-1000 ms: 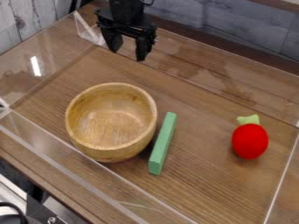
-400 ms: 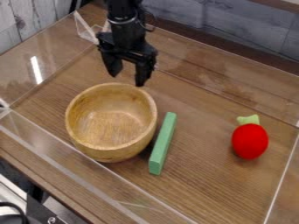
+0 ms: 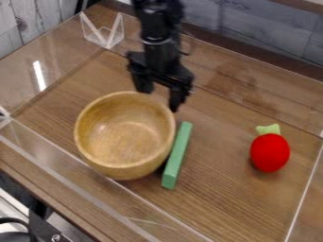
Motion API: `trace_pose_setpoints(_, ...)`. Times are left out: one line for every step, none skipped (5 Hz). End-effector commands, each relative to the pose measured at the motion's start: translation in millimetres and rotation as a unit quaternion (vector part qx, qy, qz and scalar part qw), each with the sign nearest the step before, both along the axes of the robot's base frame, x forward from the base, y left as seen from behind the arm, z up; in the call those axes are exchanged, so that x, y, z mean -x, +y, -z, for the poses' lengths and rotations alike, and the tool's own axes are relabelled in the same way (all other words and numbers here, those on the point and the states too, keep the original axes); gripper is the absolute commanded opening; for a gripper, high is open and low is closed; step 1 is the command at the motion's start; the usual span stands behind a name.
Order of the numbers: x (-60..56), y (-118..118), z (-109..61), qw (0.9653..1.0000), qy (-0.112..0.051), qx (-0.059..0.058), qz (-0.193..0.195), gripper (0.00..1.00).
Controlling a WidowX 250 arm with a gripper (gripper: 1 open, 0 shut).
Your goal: Move the red fruit to the right
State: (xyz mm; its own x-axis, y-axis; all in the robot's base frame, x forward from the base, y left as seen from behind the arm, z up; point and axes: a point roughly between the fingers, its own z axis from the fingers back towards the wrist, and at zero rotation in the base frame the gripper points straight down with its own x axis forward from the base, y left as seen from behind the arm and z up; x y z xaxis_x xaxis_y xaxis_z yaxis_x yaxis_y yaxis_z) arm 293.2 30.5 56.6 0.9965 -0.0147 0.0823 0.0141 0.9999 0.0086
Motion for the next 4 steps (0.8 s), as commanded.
trace_pose_setpoints(-3.6, -37.3, -22.4, 0.9996, -0.027, 0.006, 0.009, 1.0)
trace_pose_setpoints(-20.4, -55.8, -35.1, 0.9995, -0.027, 0.01, 0.016, 1.0)
trace_pose_setpoints(-24.9, -59.1, -46.8, 0.9996, -0.025, 0.009, 0.012, 1.0)
trace_pose_setpoints(-19.6, -59.6, -51.5, 0.9998, -0.018, 0.007, -0.009, 1.0)
